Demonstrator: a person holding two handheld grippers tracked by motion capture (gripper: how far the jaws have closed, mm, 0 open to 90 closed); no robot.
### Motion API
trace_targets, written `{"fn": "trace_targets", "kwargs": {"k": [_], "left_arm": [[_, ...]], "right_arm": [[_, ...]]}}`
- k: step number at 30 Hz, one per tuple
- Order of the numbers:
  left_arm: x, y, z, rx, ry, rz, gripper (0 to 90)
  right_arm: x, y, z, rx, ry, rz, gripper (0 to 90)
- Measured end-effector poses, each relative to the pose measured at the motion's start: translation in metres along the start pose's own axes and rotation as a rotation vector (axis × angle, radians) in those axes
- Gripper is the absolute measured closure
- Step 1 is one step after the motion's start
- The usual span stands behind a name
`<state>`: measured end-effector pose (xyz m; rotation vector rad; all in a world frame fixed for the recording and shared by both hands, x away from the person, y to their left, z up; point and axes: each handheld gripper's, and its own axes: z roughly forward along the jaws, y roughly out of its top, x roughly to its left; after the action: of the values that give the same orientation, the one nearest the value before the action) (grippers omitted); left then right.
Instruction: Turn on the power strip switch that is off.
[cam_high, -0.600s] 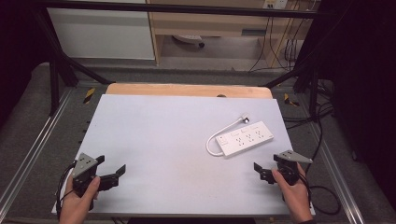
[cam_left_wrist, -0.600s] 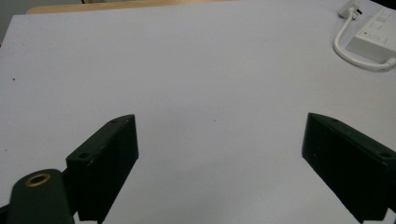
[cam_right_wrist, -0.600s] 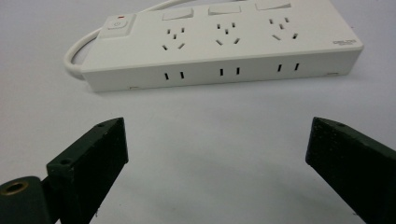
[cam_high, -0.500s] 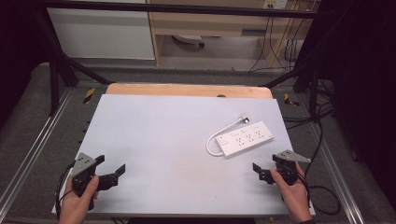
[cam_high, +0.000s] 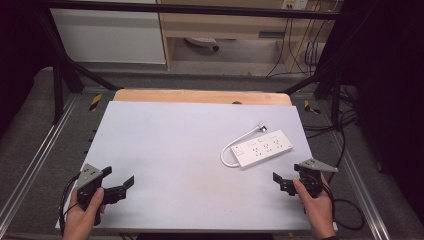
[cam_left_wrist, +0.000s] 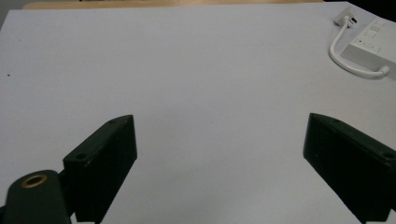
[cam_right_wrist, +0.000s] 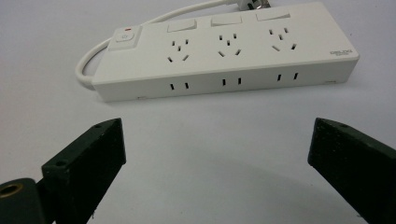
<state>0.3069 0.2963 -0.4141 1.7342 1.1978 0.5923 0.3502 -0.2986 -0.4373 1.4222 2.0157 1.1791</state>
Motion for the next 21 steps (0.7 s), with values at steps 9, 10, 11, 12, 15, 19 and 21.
{"fn": "trace_targets", "kwargs": {"k": [9,10,11,12,15,19,21], "left_arm": [[0.002,-0.001,0.001,-0.001,0.009,0.006,7.8],[0.003,-0.001,0.0,-0.001,0.012,0.004,7.8],[0.004,-0.001,0.0,0.0,0.011,0.004,7.8],[0.004,-0.001,0.0,0.0,0.016,0.003,7.8],[0.005,-0.002,0.001,0.001,0.02,0.002,7.8],[0.005,-0.002,0.001,0.004,0.023,0.005,7.8],[0.005,-0.002,0.001,0.004,0.023,0.006,7.7]], "right_arm": [[0.003,0.006,-0.003,0.016,0.009,-0.023,4.1],[0.003,0.007,-0.003,0.017,0.01,-0.03,4.2],[0.003,0.008,-0.004,0.02,0.006,-0.031,4.2],[0.003,0.009,-0.004,0.016,0.0,-0.034,4.2],[0.003,0.012,-0.007,0.009,-0.002,-0.035,4.2],[0.002,0.015,-0.008,0.008,-0.003,-0.033,4.2],[0.002,0.015,-0.008,0.01,-0.003,-0.032,4.2]]}}
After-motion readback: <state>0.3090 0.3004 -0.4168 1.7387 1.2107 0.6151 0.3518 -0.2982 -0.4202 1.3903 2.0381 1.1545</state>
